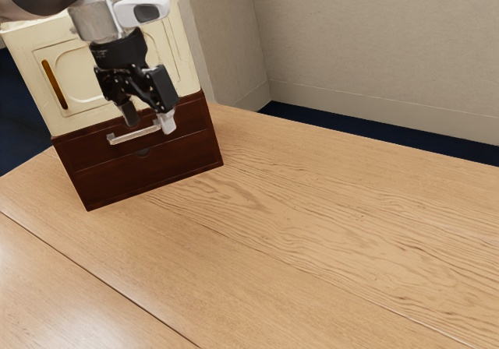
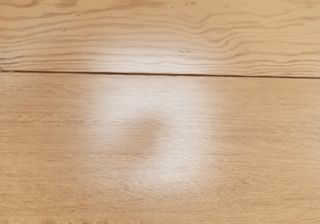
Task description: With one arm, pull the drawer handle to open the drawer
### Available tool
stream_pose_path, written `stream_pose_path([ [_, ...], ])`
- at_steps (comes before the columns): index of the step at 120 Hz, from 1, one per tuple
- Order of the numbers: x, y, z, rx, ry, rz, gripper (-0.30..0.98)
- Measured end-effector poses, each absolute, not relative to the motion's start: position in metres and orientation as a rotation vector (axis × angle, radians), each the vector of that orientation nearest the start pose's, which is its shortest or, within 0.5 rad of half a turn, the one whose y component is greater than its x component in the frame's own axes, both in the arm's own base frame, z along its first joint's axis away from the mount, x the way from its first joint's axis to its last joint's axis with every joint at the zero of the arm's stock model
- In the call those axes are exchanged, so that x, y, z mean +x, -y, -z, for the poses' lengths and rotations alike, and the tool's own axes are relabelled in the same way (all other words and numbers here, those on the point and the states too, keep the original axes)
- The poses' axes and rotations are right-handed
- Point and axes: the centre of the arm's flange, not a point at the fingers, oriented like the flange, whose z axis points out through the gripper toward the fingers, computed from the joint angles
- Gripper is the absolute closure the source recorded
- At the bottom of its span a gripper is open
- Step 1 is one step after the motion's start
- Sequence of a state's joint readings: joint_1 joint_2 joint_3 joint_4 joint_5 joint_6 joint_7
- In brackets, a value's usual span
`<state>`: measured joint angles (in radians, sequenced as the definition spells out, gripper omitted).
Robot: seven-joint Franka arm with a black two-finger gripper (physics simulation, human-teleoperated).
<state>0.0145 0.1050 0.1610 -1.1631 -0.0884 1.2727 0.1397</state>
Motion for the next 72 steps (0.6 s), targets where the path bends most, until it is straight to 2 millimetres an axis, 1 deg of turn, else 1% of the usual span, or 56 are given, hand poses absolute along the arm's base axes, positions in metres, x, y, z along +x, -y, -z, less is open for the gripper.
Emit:
stream_pose_path([
  [8,0.544,-0.091,-0.71,-3.186,0.048,-0.009,0.0],
  [16,0.555,-0.101,-0.69,-3.17,0.054,-0.034,0.0],
  [27,0.566,-0.105,-0.678,-3.154,-0.015,-0.025,0.0],
  [37,0.577,-0.101,-0.664,-3.099,-0.105,-0.065,0.0],
  [41,0.582,-0.108,-0.653,-3.085,-0.113,-0.092,0.0],
  [47,0.587,-0.128,-0.639,-3.072,-0.102,-0.129,0.0],
  [54,0.588,-0.145,-0.63,-3.062,-0.102,-0.146,0.0],
  [63,0.593,-0.153,-0.625,-3.049,-0.148,-0.134,0.0],
  [72,0.6,-0.157,-0.616,-3.046,-0.223,-0.123,0.0],
])
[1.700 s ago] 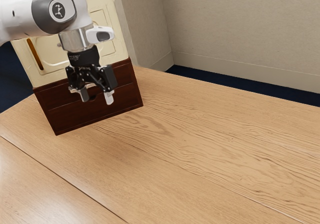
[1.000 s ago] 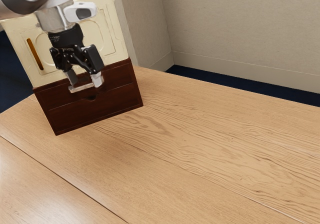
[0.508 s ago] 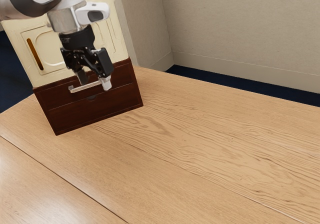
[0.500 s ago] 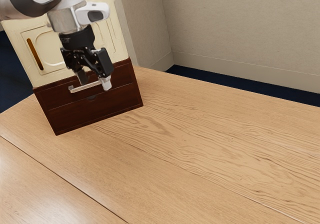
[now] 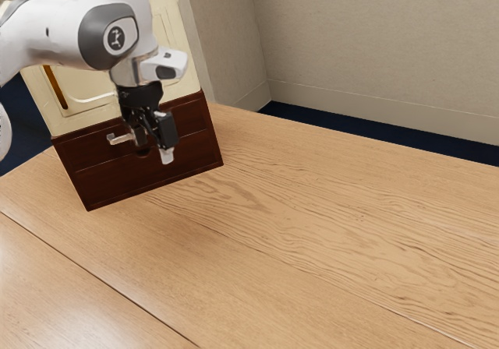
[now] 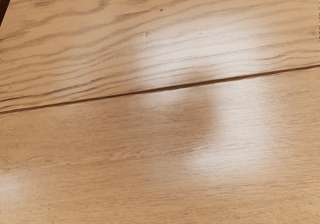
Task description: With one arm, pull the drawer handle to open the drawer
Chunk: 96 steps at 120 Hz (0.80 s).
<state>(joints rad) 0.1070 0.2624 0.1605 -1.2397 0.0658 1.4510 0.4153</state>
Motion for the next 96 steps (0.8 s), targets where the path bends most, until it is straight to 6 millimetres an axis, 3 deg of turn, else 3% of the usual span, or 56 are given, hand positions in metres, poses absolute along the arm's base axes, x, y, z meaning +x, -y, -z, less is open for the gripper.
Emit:
stream_pose_path([
  [31,0.62,-0.163,-0.597,-3.029,-0.513,-0.057,0.0],
  [66,0.644,-0.177,-0.578,-2.866,-0.731,-0.007,0.0],
  [96,0.653,-0.186,-0.579,-2.773,-0.831,0.051,0.0],
])
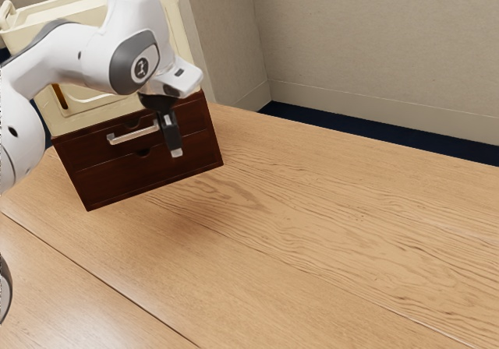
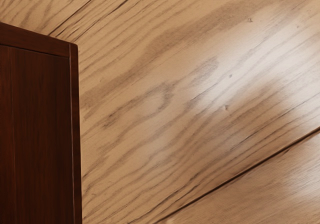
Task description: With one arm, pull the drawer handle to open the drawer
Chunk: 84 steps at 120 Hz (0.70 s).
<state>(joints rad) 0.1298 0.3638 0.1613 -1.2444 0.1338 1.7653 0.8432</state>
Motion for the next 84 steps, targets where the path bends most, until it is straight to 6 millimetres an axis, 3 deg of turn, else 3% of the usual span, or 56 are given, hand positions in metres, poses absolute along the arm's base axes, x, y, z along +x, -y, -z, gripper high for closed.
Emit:
stream_pose_path([
  [12,0.659,-0.191,-0.569,-2.749,-0.861,0.049,0.0],
  [32,0.658,-0.215,-0.567,-2.725,-0.861,0.062,0.0],
  [65,0.662,-0.221,-0.57,-2.657,-0.905,0.081,0.0],
  [84,0.665,-0.229,-0.562,-2.632,-0.92,0.075,0.0],
])
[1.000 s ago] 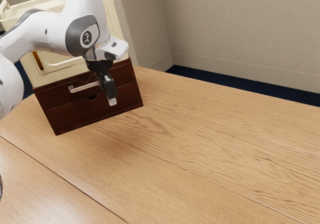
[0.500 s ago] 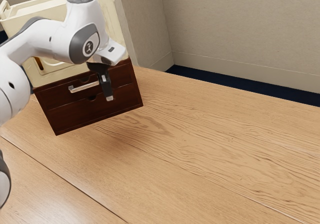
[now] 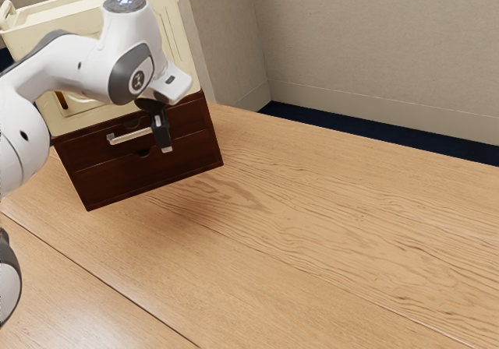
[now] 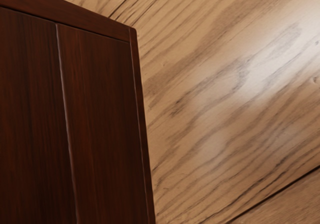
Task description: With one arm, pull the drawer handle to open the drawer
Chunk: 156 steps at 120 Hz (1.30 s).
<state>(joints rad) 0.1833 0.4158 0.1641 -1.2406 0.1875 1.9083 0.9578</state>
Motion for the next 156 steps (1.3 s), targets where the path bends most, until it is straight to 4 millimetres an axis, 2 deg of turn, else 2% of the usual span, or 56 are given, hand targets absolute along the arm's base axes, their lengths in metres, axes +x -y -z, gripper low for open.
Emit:
stream_pose_path([
  [10,0.663,-0.236,-0.564,-2.63,-0.911,0.084,0.0],
  [27,0.656,-0.236,-0.569,-2.655,-0.884,0.069,0.0],
  [50,0.63,-0.234,-0.571,-2.708,-0.832,0.029,0.0],
  [62,0.623,-0.239,-0.57,-2.727,-0.782,0.018,0.0],
  [115,0.62,-0.248,-0.574,-2.714,-0.605,-0.017,0.01],
  [156,0.625,-0.251,-0.571,-2.643,-0.61,-0.048,0.11],
])
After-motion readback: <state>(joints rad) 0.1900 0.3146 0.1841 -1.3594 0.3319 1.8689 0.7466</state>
